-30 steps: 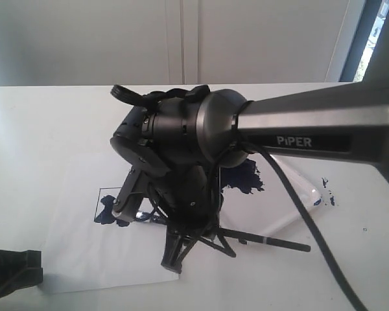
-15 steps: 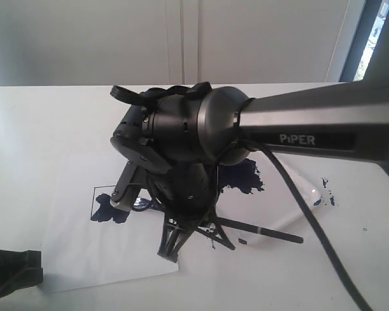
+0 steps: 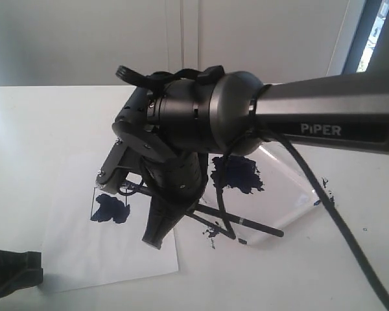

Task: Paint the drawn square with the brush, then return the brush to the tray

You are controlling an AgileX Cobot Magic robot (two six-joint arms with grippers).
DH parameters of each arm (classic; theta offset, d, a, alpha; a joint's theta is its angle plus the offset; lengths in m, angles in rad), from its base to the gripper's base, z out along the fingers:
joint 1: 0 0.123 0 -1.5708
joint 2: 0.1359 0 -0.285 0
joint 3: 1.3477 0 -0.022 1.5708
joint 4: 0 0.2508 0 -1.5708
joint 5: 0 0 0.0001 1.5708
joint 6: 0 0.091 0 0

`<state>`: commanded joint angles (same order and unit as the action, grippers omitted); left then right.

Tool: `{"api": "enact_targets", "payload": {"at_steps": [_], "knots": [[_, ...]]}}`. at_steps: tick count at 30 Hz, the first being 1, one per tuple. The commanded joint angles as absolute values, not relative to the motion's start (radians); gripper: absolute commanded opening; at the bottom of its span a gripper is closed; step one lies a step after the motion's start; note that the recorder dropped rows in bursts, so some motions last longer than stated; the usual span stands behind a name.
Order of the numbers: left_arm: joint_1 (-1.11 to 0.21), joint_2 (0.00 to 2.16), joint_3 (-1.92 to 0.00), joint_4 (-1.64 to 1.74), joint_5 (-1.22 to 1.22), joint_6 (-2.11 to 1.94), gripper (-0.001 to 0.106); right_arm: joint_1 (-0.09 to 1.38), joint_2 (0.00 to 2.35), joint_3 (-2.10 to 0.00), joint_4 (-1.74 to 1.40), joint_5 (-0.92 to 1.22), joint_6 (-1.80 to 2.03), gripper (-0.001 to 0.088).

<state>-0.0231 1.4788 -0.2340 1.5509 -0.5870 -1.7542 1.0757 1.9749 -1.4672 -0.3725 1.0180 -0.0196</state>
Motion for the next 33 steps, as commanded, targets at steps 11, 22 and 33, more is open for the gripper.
{"api": "enact_targets", "payload": {"at_steps": [11,22,33], "knots": [[-0.023,1.479,-0.234,1.555,-0.599,-1.754,0.000,1.076,2.087,-1.566,-0.331,1.002,-0.018,0.0000],[-0.023,1.479,-0.234,1.557,-0.600,-1.754,0.000,1.076,2.109,-1.604,-0.322,1.070,-0.018,0.0000],[-0.023,1.479,-0.234,1.557,-0.604,-1.754,0.000,1.076,2.109,-1.604,-0.363,1.129,-0.016,0.0000]]}}
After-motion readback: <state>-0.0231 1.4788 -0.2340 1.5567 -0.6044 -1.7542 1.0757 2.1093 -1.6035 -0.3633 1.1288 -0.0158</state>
